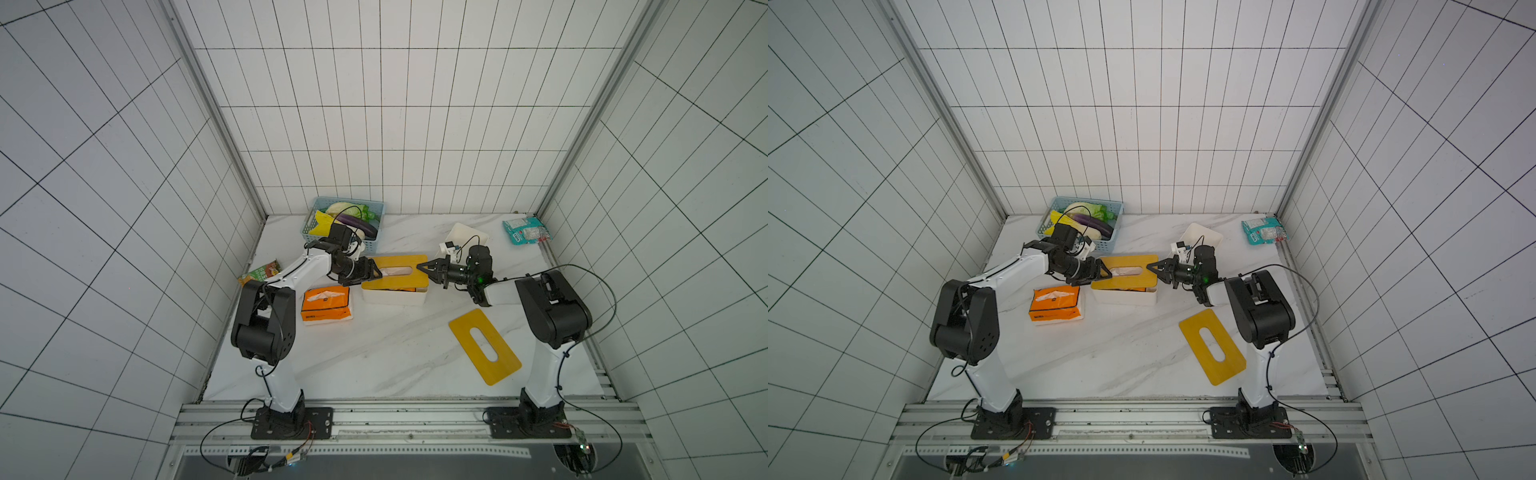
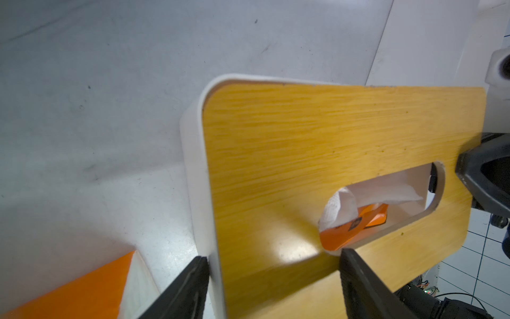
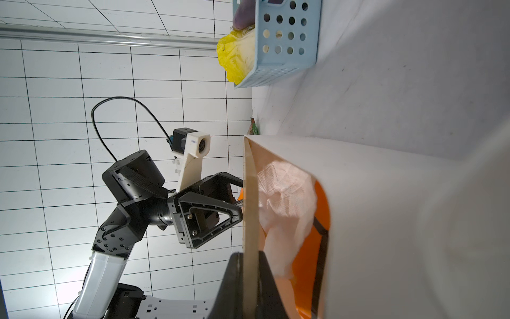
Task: Put the tissue paper into the tissue box
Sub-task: Close the box lid on the tissue box.
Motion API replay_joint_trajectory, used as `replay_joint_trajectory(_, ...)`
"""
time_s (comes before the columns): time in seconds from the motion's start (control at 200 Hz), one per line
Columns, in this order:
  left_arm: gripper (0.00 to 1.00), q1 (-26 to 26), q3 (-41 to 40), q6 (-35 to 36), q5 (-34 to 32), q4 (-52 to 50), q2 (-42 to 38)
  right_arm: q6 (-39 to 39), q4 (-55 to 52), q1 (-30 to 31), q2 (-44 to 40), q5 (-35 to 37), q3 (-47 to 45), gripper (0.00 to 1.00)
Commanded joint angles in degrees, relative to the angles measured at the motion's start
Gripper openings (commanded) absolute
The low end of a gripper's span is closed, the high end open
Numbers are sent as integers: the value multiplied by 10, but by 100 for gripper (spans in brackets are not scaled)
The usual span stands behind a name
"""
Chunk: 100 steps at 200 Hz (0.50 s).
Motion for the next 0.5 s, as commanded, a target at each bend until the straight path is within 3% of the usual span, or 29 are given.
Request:
replay_joint_trajectory(0.0, 72, -8, -10, -15, -17, 41, 3, -5, 18, 25, 22, 7, -14, 0)
replay_joint_trajectory(0.495, 73, -7, -33, -44, -40, 81, -3, 0, 34, 36, 39, 10, -15, 0)
